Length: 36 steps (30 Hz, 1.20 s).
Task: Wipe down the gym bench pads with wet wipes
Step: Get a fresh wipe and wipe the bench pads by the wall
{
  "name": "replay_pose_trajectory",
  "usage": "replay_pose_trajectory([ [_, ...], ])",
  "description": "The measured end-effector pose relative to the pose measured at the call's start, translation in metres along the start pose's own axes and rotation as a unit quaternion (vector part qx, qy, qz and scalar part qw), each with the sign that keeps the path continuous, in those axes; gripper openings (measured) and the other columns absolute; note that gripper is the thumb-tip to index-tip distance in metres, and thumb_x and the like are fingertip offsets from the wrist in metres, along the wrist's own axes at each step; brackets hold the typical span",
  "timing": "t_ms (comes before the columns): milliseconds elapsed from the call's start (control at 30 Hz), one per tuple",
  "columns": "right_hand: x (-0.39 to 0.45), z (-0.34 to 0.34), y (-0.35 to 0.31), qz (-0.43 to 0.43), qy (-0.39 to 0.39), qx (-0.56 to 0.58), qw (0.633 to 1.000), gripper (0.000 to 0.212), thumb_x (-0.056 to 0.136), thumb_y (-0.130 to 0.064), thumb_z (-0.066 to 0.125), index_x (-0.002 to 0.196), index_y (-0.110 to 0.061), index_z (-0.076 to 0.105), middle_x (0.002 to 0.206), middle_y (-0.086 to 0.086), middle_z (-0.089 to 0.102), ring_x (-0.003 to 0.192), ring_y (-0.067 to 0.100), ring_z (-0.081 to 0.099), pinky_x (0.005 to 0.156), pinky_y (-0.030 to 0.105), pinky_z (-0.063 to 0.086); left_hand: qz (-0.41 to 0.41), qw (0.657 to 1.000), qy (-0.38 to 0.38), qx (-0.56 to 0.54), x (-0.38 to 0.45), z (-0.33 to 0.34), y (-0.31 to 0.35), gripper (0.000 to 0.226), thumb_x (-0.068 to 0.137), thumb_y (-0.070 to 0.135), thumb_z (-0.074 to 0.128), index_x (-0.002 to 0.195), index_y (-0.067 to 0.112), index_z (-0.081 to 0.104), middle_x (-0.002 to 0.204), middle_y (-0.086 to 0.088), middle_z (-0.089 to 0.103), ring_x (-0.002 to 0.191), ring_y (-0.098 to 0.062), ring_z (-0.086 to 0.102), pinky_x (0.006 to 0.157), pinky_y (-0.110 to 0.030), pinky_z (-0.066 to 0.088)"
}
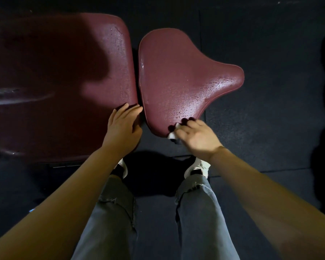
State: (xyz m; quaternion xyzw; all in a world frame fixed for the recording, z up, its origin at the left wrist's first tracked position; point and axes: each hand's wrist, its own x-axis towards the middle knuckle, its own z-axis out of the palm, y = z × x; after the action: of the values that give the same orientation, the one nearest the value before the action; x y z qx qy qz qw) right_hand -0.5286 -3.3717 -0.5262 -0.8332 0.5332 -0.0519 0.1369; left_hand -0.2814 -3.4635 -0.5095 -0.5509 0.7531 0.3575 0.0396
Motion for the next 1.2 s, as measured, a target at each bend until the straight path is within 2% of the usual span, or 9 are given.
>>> replay_pose_trajectory([
  [200, -0.013, -0.010, 0.014, 0.229, 0.052, 0.030, 0.972, 0.011, 0.084, -0.010, 0.070, 0.095, -0.012, 0.071, 0.080, 0.006, 0.070, 0.072, 0.032, 0.058, 0.066, 0.039, 0.044, -0.004, 0.999, -0.001, -0.034, -0.001, -0.005, 0.002, 0.059, 0.089, 0.010, 0.054, 0.147, 0.021, 0.044, 0.154, 0.001, 0.041, 0.150, -0.020, 0.019, 0.123, -0.042, 0.005],
  [400, 0.056, 0.005, -0.013, -0.062, -0.006, 0.054, 0.997, 0.021, 0.077, -0.017, 0.070, 0.097, -0.014, 0.069, 0.092, -0.001, 0.068, 0.077, 0.023, 0.056, 0.070, 0.033, 0.043, 0.004, 0.999, -0.007, -0.048, 0.000, -0.017, -0.001, 0.057, 0.092, 0.010, 0.056, 0.148, 0.017, 0.043, 0.155, 0.001, 0.039, 0.151, -0.020, 0.016, 0.122, -0.036, 0.005],
  [600, 0.131, -0.007, 0.004, -0.297, -0.081, -0.043, 0.950, 0.015, 0.088, -0.014, 0.052, 0.081, -0.021, 0.064, 0.076, -0.004, 0.063, 0.073, 0.020, 0.058, 0.067, 0.033, 0.039, -0.015, 0.998, 0.009, -0.062, 0.005, -0.034, -0.010, 0.057, 0.094, 0.009, 0.055, 0.149, 0.016, 0.041, 0.156, 0.001, 0.038, 0.151, -0.018, 0.015, 0.124, -0.038, 0.011],
  [700, 0.202, -0.027, 0.034, -0.210, -0.077, -0.040, 0.974, 0.021, 0.091, -0.016, 0.046, 0.087, -0.021, 0.066, 0.081, 0.001, 0.067, 0.077, 0.028, 0.060, 0.069, 0.035, 0.033, -0.011, 0.997, 0.016, -0.069, 0.008, -0.040, -0.013, 0.058, 0.092, 0.007, 0.055, 0.148, 0.015, 0.042, 0.155, 0.001, 0.039, 0.151, -0.018, 0.016, 0.123, -0.034, 0.011],
  [900, 0.278, -0.042, 0.082, 0.160, -0.039, -0.096, 0.982, 0.031, 0.094, -0.026, 0.039, 0.104, -0.007, 0.061, 0.100, 0.021, 0.066, 0.098, 0.040, 0.056, 0.085, 0.044, 0.038, -0.007, 0.998, 0.005, -0.066, 0.010, -0.042, -0.013, 0.057, 0.095, 0.010, 0.054, 0.150, 0.017, 0.041, 0.157, 0.004, 0.036, 0.151, -0.016, 0.014, 0.121, -0.026, 0.005],
  [967, 0.243, -0.036, 0.063, 0.055, -0.016, -0.071, 0.996, 0.029, 0.092, -0.025, 0.038, 0.097, -0.009, 0.061, 0.089, 0.020, 0.064, 0.086, 0.039, 0.058, 0.075, 0.044, 0.039, -0.007, 0.998, 0.001, -0.063, 0.012, -0.043, -0.013, 0.057, 0.096, 0.012, 0.054, 0.151, 0.016, 0.039, 0.158, 0.004, 0.034, 0.152, -0.015, 0.012, 0.119, -0.022, 0.000],
  [1033, 0.184, -0.034, 0.034, -0.117, -0.117, -0.053, 0.985, 0.018, 0.089, -0.023, 0.046, 0.094, -0.018, 0.062, 0.082, 0.009, 0.062, 0.075, 0.031, 0.057, 0.066, 0.039, 0.035, -0.011, 0.998, 0.000, -0.066, 0.015, -0.045, -0.012, 0.057, 0.097, 0.013, 0.054, 0.151, 0.016, 0.038, 0.159, 0.004, 0.033, 0.152, -0.014, 0.011, 0.118, -0.020, -0.001],
  [1133, 0.107, -0.036, 0.015, -0.313, -0.334, -0.074, 0.886, 0.025, 0.084, -0.021, 0.045, 0.103, -0.021, 0.061, 0.102, -0.002, 0.064, 0.089, 0.023, 0.057, 0.074, 0.035, 0.036, -0.011, 0.998, 0.001, -0.067, 0.018, -0.045, -0.010, 0.056, 0.097, 0.015, 0.054, 0.151, 0.017, 0.038, 0.158, 0.005, 0.033, 0.152, -0.013, 0.011, 0.118, -0.021, -0.001],
  [1200, 0.116, -0.036, 0.030, -0.349, -0.278, -0.060, 0.893, 0.028, 0.083, -0.021, 0.042, 0.098, -0.021, 0.065, 0.094, -0.006, 0.066, 0.085, 0.019, 0.058, 0.073, 0.032, 0.041, -0.010, 0.998, 0.002, -0.063, 0.021, -0.045, -0.008, 0.056, 0.096, 0.014, 0.054, 0.151, 0.016, 0.039, 0.158, 0.004, 0.034, 0.152, -0.015, 0.012, 0.119, -0.022, 0.001],
])
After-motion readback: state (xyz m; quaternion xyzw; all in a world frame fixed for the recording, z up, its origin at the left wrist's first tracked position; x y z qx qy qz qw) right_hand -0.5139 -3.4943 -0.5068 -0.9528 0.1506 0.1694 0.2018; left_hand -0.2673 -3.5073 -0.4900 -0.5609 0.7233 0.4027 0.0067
